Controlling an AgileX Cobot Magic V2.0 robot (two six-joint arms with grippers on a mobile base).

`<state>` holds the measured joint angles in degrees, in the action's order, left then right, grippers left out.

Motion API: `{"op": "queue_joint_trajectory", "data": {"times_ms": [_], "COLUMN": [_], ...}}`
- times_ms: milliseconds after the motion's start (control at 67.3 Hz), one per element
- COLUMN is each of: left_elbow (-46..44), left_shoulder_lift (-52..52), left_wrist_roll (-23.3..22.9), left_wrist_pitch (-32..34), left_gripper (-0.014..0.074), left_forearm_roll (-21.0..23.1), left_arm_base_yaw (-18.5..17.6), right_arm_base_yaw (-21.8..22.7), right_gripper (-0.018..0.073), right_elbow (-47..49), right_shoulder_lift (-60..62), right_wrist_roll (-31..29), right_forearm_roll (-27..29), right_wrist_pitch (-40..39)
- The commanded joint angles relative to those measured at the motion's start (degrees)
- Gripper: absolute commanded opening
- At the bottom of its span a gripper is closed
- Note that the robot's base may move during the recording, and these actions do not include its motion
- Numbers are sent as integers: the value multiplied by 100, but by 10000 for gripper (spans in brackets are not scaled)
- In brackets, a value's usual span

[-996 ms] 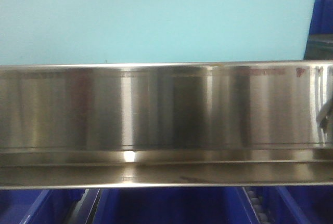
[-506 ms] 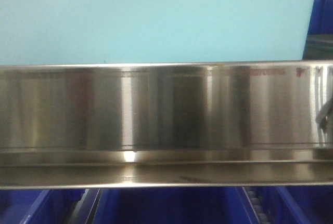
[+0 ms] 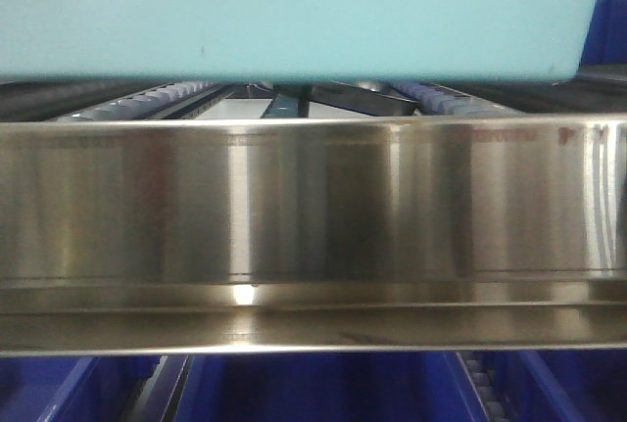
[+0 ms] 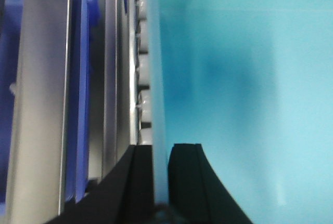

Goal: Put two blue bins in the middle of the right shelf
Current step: 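Lift the teal bin with both grippers and pull it off the shelf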

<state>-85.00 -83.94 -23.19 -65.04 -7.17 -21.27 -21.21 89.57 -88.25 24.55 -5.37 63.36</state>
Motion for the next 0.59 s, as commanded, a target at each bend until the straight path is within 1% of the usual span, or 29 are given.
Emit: {"op": "queue_joint_trajectory", "data": {"times_ms": [0, 119, 193, 312, 416, 580], "left_elbow": [-101, -129, -270, -619, -891, -1063], "left_shoulder_lift": [280, 493, 589, 628, 628, 628], "left_wrist_roll": [45, 45, 45, 45, 45, 45], "left_wrist_pitch": [488, 1045, 1228, 1342, 1366, 1559], "left_gripper": [-111, -111, -111, -111, -111, -111], "left_forearm_roll": [59, 49, -21, -210, -261, -396], "left_arm_base_yaw": [-7, -7, -7, -7, -7, -7], "right_arm_base_yaw": [7, 7, 7, 7, 7, 7], "right_gripper": [-167, -167, -167, -167, -167, -167], "right_elbow": [405, 873, 1148, 1587, 1905, 2063], "right_shoulder_lift": [118, 118, 126, 126, 131, 154], "right_wrist_roll": [-300, -417, -536, -686, -864, -911], "right_forearm_roll": [-126, -126, -129, -129, -129, -150], "right_wrist_pitch": [-43, -43, -43, -40, -40, -76]}}
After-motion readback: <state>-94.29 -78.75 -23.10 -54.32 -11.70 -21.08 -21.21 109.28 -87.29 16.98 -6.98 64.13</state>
